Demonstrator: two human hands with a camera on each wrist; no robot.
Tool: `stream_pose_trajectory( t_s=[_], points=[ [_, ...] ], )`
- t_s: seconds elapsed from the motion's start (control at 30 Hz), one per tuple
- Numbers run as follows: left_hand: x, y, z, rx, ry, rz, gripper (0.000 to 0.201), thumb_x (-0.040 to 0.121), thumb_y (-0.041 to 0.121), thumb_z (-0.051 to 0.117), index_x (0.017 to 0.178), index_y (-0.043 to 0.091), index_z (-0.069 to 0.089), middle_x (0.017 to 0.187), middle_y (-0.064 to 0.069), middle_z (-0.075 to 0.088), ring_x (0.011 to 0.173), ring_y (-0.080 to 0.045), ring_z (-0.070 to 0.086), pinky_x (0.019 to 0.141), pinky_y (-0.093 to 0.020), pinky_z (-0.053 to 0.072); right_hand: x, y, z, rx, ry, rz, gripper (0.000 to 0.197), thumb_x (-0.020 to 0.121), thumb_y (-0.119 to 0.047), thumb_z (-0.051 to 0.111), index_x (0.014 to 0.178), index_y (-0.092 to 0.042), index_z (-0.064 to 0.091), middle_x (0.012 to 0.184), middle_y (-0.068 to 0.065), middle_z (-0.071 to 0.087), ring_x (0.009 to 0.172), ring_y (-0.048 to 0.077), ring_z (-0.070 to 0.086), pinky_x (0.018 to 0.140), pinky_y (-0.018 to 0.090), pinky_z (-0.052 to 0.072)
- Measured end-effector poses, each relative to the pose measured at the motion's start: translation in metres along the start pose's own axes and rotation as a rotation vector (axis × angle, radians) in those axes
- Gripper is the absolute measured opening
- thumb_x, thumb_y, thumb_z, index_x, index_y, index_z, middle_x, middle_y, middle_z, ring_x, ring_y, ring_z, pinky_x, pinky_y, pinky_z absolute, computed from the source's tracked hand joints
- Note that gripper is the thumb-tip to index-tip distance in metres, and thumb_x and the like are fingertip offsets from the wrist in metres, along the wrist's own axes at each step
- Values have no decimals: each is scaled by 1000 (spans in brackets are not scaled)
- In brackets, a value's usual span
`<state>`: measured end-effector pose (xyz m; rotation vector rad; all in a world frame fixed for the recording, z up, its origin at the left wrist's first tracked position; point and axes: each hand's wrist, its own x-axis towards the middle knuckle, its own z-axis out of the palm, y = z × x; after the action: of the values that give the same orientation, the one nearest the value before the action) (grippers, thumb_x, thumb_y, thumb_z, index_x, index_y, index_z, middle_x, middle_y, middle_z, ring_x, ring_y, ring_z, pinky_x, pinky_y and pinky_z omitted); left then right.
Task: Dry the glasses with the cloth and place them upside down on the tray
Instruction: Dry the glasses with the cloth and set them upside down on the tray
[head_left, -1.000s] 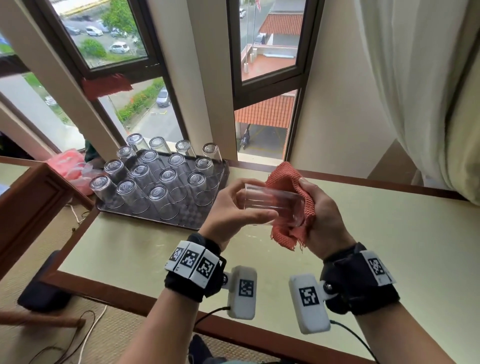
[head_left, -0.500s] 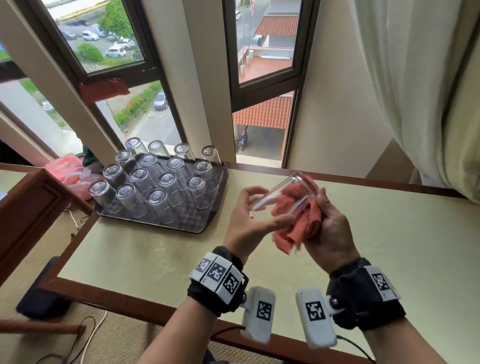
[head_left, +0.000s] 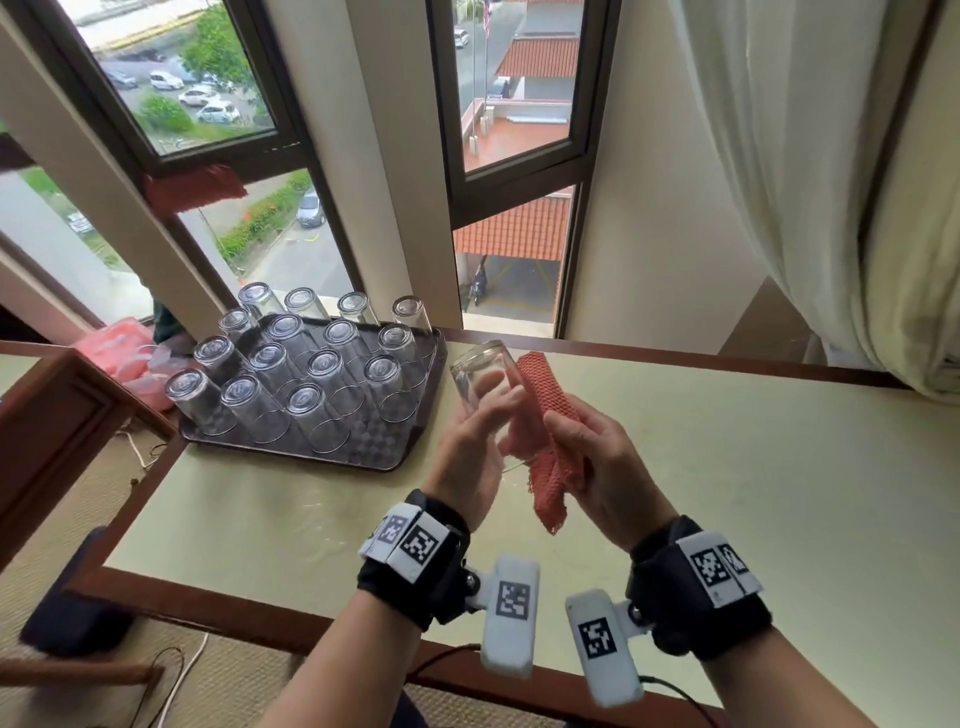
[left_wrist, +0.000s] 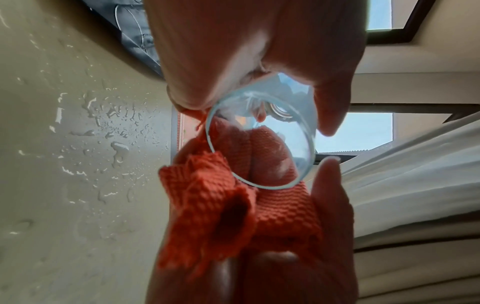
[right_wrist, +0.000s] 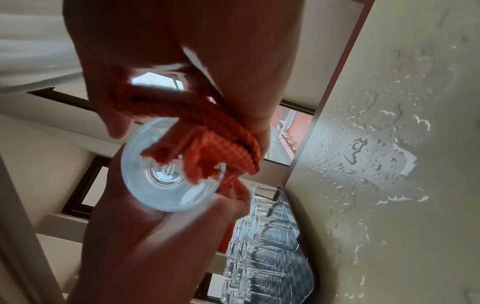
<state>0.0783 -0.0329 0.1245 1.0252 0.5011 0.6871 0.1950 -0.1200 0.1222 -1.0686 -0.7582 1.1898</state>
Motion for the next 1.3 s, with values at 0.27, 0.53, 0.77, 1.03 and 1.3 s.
stream_pose_trajectory(
  t_s=[0.27, 0.53, 0.77, 1.03, 1.3],
  points=[
    [-4, 0, 8, -8, -52, -4, 76, 75, 55, 79, 121, 0, 54, 116, -17, 60, 111, -25, 60, 98, -46, 48, 2, 2, -6, -19, -29, -25, 71, 66, -28, 84, 129, -11, 57, 119, 27, 60, 105, 34, 63, 89, 46, 56],
    [-6, 22, -30, 94, -112, -94, 100, 44, 19, 99, 131, 32, 53, 111, -6, 74, 101, -25, 70, 86, -38, 60, 0, -7, -22, 42, -106, -1, 67, 66, -18, 78, 127, 2, 60, 124, 34, 59, 106, 41, 62, 89, 50, 56],
    [-4, 33, -40, 199, 35, -66, 93, 25, 47, 102, 105, 22, 61, 97, -9, 74, 79, -23, 69, 63, -31, 58, 9, -2, -9, 209, 9, 75, 70, 86, -45, 71, 134, 3, 55, 129, 28, 61, 113, 39, 64, 87, 42, 58],
    [-7, 20, -33, 91, 272, -9, 106, 28, 50, 100, 117, 21, 51, 105, -11, 76, 91, -29, 75, 73, -35, 57, 18, 3, 8, -2, 422, -56, 32, 93, -15, 64, 120, -16, 47, 108, 12, 65, 88, 25, 64, 67, 29, 56],
    [-15, 20, -39, 64, 344, 11, 94, 28, 42, 99, 110, 23, 56, 90, 0, 77, 79, -19, 71, 67, -33, 52, 4, 6, 12, -313, 22, -193, 42, 82, -1, 54, 122, 0, 65, 110, 11, 60, 79, 4, 61, 62, 15, 51]
  ],
)
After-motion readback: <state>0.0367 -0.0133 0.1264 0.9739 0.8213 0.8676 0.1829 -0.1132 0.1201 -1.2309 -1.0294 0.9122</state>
